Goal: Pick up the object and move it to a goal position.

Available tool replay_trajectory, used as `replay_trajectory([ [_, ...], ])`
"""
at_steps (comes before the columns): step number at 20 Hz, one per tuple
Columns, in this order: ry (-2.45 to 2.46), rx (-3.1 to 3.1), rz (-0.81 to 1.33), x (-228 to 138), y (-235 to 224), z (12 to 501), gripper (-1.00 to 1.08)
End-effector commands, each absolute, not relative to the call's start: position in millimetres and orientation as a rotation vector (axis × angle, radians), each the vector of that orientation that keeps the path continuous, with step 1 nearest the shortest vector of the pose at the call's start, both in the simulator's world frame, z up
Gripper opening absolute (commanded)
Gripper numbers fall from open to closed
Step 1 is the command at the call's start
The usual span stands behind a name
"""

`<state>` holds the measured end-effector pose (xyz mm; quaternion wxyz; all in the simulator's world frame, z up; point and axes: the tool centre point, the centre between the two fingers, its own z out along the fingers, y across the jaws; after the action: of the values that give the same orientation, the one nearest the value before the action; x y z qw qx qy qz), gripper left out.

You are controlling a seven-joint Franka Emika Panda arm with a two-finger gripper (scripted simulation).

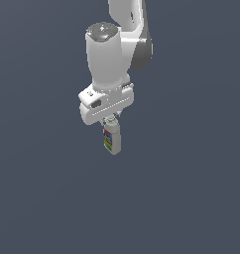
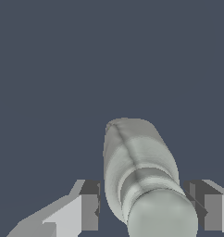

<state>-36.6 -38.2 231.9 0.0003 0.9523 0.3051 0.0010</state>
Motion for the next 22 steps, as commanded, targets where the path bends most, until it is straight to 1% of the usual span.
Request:
replay_trajectory([
  [1, 0.957, 2.992, 0.0, -37.0, -38.7, 230.3, -1.0],
  [13, 0.958, 2.991, 0.004, -34.8, -34.7, 238.8, -1.0],
  [17, 0.958, 2.991, 0.003, -31.2, -27.1, 254.3, -1.0],
  [22, 0.958, 2.991, 0.002, -23.6, -12.1, 284.8, -1.0],
])
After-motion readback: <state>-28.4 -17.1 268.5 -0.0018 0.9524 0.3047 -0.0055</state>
